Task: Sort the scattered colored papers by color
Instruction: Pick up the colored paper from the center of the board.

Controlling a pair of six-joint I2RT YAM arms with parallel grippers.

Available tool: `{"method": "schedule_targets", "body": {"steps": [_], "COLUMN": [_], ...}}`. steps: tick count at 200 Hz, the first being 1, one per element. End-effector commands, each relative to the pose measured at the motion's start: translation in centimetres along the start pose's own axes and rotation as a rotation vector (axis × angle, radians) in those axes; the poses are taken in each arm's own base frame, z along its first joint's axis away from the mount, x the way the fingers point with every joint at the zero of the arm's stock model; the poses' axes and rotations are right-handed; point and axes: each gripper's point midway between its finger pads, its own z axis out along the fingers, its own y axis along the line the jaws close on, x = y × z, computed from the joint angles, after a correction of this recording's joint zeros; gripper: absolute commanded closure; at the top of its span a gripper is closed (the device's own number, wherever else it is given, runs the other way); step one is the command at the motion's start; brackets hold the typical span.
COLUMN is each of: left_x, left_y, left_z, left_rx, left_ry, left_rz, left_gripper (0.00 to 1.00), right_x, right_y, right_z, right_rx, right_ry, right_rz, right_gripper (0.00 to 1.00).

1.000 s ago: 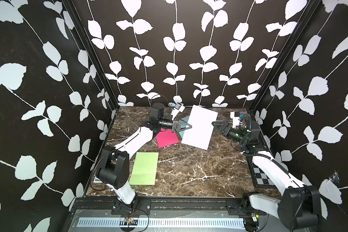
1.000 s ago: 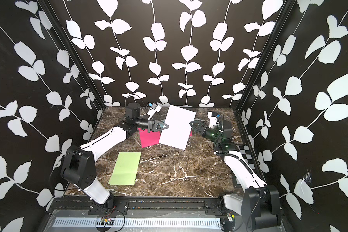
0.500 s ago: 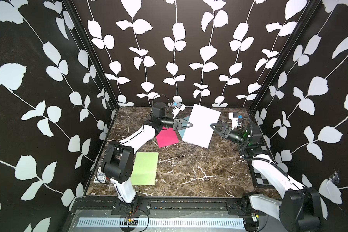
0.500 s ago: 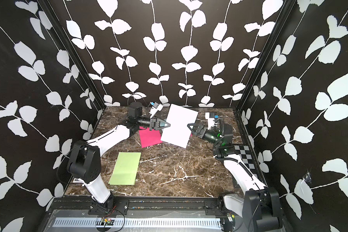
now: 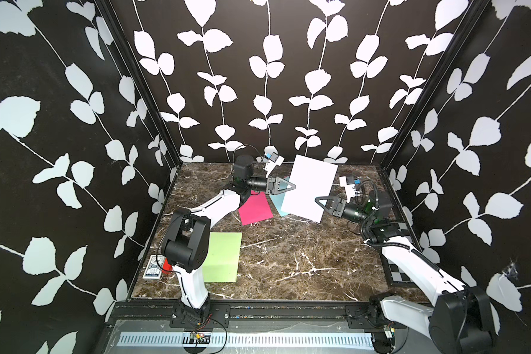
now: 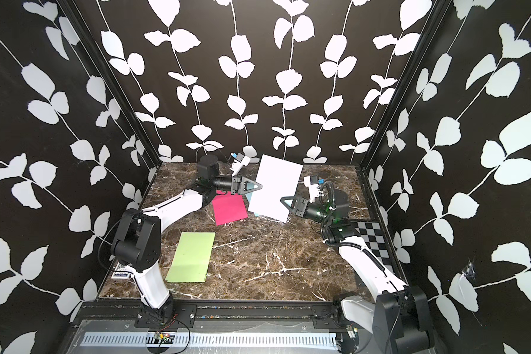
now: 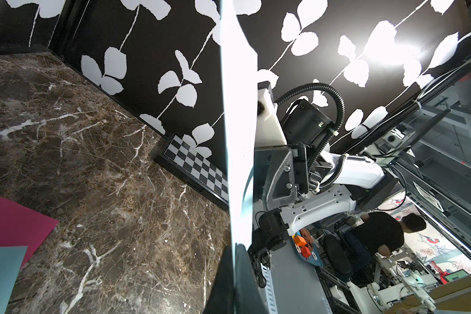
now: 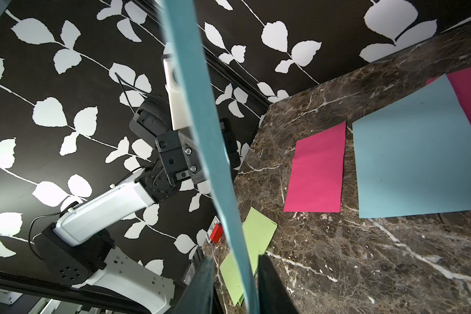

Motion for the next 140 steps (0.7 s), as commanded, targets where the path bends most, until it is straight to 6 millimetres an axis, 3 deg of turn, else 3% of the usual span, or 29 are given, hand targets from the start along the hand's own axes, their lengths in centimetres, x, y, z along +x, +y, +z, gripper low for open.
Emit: {"method": "schedule_targets", "body": {"steps": [1,28,44,71,105,140], "left_x": [-1.0,-0.5,-0.2,0.0,-0.9,-2.0], "left_y": [-1.9,-2.0,-2.1,-1.9,-0.9,2.7], "left_z": [-0.3,-0.4,-0.4,-0.5,-1.6,-5.0], "left_rx": [0.021,0.018,0.019,0.009,-0.049,-0.223], "left_ry": [-0.008,-0.008,-0.006,-0.005,-0.044,-0.125], "left_rz": [0.064,0.058,0.055,0.052,0.057,0.002], "left_gripper": [1.00,1.00,1.00,1.00,0.65,0.50], "right_x": [-0.3,-0.3,-0.4,-0.4,-0.5,-0.3], "right_y": [0.8,0.6,0.5,0.4,0.9,1.6], "right_z": [-0.1,0.1,0.3,0.6,0.8,0.9], "right_rx": [-0.019,-0.018,-0.014,-0.012,-0.013,0.005], "right_ry": [-0.020,-0.021,-0.019,-0.018,-0.009,-0.012], "right_rz": [-0.063,-0.061,-0.055,-0.050,-0.050,-0.035], "right_gripper": [0.80,0.88,1.00,1.00,1.00,1.00]}}
